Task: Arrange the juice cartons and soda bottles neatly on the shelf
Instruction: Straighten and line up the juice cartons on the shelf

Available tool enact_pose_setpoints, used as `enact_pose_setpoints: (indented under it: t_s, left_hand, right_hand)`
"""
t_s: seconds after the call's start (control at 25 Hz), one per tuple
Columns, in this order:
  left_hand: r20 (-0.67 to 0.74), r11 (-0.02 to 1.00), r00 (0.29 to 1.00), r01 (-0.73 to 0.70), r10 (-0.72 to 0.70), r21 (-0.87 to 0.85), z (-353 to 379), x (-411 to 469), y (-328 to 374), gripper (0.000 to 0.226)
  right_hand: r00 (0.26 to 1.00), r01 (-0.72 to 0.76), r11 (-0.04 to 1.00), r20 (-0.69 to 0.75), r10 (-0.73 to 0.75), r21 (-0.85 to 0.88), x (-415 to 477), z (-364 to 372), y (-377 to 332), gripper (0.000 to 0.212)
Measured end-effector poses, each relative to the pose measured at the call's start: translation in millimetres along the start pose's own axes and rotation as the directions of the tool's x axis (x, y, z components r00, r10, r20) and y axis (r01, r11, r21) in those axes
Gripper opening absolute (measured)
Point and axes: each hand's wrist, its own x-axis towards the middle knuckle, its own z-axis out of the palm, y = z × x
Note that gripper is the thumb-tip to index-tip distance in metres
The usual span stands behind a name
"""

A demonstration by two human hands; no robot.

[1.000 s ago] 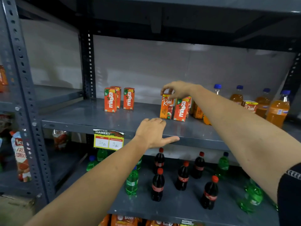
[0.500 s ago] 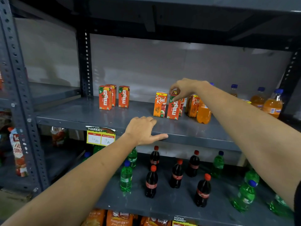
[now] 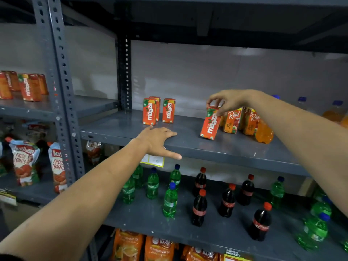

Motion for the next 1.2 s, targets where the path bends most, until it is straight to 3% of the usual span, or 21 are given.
enact_pose_setpoints:
  t_s: [0.28, 0.6, 0.88, 1.04, 1.2]
  left_hand:
    - [0.011, 0.994, 0.996, -0.088, 0.089, -0.062, -0.1, -8.6, -57.1, 0.107]
    - [-0.05, 0.98, 0.992, -0.121, 0.114, -0.156, 3.1, -7.9, -66.6, 0.102]
    - [-0.072, 0.981, 0.987, -0.15, 0.142, -0.121, 7.1, -6.1, -67.3, 0.102]
    - [-0.099, 0.978, 0.98, -0.183, 0.173, -0.1, 12.3, -0.5, -68.9, 0.106]
    - [-0.105, 0.958, 0.969, -0.24, 0.225, -0.157, 10.4, 8.9, -52.8, 0.11]
  right_hand:
    - [0.996, 0.064, 0.995, -0.069, -0.059, 0.075, 64.6, 1.7, -84.3, 0.042]
    - [0.993, -0.006, 1.0, -0.121, 0.004, -0.02, 132.1, 22.6, -118.2, 0.04]
    - [0.98, -0.09, 0.995, -0.175, 0.097, 0.044, 117.2, 18.7, -105.7, 0.057]
    - [0.958, -0.141, 0.99, -0.252, 0.138, 0.003, 71.0, -1.7, -67.0, 0.046]
    - [0.925, -0.294, 0.95, -0.282, 0.255, -0.106, 11.0, -20.3, -13.0, 0.037]
